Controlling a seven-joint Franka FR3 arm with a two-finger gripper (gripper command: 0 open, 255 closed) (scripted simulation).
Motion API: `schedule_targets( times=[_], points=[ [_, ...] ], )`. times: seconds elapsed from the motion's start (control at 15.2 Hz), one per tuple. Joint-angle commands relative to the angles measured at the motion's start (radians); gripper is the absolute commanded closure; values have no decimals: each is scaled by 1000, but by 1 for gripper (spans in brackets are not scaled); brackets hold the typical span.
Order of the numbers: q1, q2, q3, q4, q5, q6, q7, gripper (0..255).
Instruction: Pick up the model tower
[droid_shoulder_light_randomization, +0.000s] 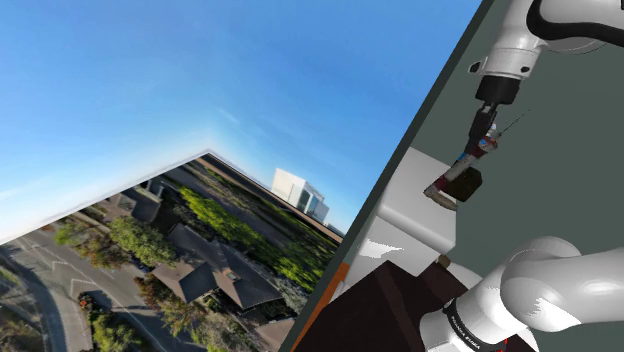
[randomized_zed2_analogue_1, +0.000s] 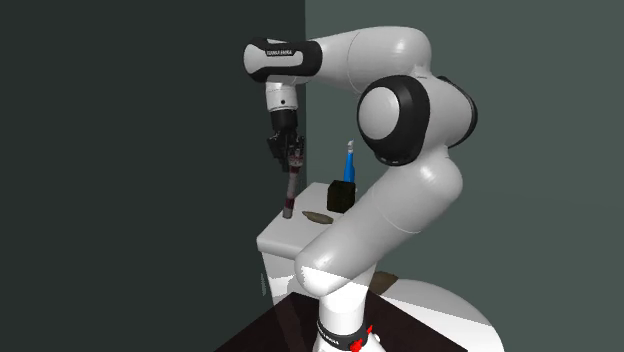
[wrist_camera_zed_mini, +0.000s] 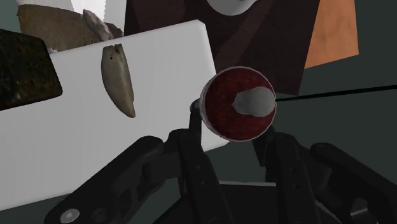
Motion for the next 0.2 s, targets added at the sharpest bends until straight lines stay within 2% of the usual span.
schedule_targets(
  times=[0.0,0.13],
  points=[
    [1,7,1,33,2,-26,0,255],
    [1,8,1,35,2,-28,0,255]
  ],
)
